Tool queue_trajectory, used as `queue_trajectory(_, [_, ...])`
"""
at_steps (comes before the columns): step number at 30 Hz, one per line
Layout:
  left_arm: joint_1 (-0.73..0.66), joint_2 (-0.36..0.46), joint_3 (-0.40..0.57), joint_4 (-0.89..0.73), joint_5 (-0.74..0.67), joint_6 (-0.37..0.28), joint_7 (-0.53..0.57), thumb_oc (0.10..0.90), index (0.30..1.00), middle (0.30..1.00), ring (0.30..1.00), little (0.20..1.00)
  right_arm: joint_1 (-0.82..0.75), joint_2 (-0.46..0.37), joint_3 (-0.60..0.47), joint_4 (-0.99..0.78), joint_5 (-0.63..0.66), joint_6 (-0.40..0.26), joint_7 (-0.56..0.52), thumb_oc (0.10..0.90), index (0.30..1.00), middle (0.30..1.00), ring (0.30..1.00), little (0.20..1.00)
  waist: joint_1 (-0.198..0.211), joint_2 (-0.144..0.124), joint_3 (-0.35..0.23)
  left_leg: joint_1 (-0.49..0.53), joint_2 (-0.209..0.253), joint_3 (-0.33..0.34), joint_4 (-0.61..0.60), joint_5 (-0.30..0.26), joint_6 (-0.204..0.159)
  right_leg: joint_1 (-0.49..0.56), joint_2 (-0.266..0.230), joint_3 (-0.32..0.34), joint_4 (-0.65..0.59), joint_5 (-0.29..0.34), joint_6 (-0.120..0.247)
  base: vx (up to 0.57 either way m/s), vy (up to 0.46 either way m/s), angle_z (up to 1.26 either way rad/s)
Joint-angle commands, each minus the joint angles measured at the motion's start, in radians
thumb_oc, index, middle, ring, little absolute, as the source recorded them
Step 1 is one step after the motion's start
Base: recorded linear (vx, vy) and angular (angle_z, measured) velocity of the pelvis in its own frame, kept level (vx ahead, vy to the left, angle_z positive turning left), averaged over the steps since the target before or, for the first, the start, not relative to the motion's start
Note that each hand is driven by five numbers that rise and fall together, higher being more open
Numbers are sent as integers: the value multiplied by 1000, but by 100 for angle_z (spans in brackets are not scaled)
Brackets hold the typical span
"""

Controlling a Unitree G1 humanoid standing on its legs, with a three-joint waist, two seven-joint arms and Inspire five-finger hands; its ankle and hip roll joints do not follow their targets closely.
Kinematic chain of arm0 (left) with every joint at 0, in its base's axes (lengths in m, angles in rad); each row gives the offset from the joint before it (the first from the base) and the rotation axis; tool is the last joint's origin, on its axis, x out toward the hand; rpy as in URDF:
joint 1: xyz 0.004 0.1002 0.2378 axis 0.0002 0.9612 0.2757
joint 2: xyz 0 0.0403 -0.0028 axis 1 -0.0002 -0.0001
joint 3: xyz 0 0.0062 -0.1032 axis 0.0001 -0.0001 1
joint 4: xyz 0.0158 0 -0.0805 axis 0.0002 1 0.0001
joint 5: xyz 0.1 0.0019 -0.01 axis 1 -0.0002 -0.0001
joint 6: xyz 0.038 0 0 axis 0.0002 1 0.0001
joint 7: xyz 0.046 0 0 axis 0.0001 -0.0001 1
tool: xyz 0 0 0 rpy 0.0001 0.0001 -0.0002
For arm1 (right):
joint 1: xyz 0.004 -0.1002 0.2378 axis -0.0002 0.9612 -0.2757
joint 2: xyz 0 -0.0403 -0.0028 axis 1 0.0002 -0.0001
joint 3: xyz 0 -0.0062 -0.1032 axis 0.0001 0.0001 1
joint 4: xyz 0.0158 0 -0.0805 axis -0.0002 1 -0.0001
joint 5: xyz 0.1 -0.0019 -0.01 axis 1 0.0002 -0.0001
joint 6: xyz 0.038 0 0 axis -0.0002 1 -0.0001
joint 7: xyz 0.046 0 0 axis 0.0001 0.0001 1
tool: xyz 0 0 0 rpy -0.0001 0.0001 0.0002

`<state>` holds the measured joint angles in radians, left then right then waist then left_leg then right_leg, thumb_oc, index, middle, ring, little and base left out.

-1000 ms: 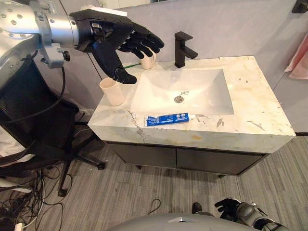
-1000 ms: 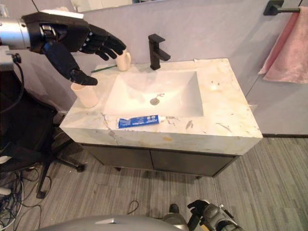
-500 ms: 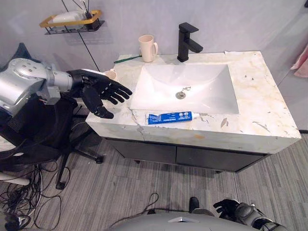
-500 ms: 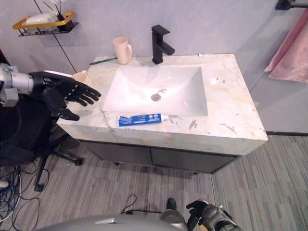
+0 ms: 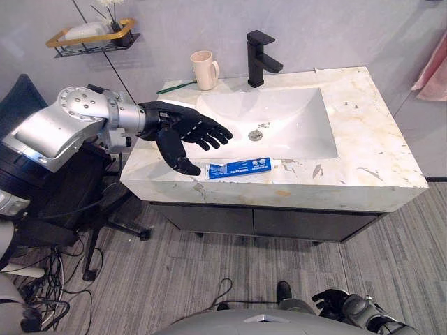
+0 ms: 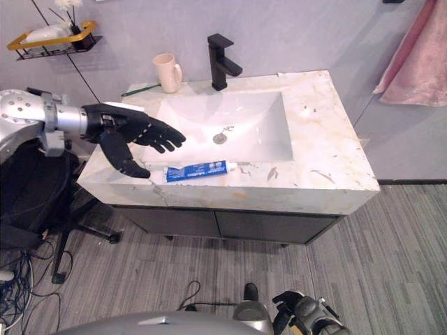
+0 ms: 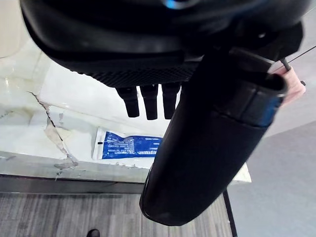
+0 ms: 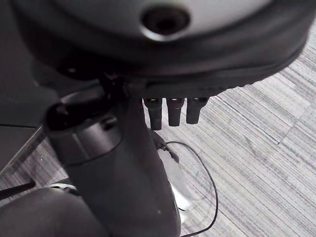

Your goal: Organize the bathroom.

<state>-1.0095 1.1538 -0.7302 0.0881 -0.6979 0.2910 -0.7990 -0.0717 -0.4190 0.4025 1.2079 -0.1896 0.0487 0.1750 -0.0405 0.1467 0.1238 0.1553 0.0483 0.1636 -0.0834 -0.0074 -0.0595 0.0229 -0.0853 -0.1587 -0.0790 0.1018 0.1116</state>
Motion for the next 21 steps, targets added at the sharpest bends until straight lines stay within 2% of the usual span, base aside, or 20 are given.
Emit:
queue_trajectory(1, [-59,48,165,101,-16,-29,82,800,900,900,900,900,-33,-11,21,21,1,-30,-10,800,900,900,900,900,6,-46,-39,-75,12,71,149,-62,-16,19,-63,1,25,-70,68,0,0,0])
queue_trajectory(5, [-52,33,183,93,0,-33,156,800,900,900,900,900,-34,-15,22,5,25,-52,-28,800,900,900,900,900,5,-47,-28,-87,12,68,155,-58,-19,15,-64,-1,27,-71,64,0,0,0])
queue_trajectory(12, [-37,26,235,90,-5,-59,202,800,900,900,900,900,-12,-22,14,-32,44,-94,-73,800,900,900,900,900,0,-48,-18,-103,19,67,161,-54,-23,0,-62,-2,36,-75,61,-5,-24,1])
queue_trajectory(19, [-49,17,282,59,-7,-85,296,800,900,900,900,900,-29,-51,7,-69,73,-137,-116,800,900,900,900,900,-14,-46,46,-161,30,62,190,-31,-33,-54,-60,11,63,-80,48,-110,-32,0])
queue_trajectory(21, [-48,14,294,38,-20,-72,316,800,900,900,900,900,-43,-65,3,-72,84,-142,-123,800,900,900,900,900,-16,-41,65,-180,36,56,201,-12,-39,-70,-56,14,69,-81,42,-112,-34,-1])
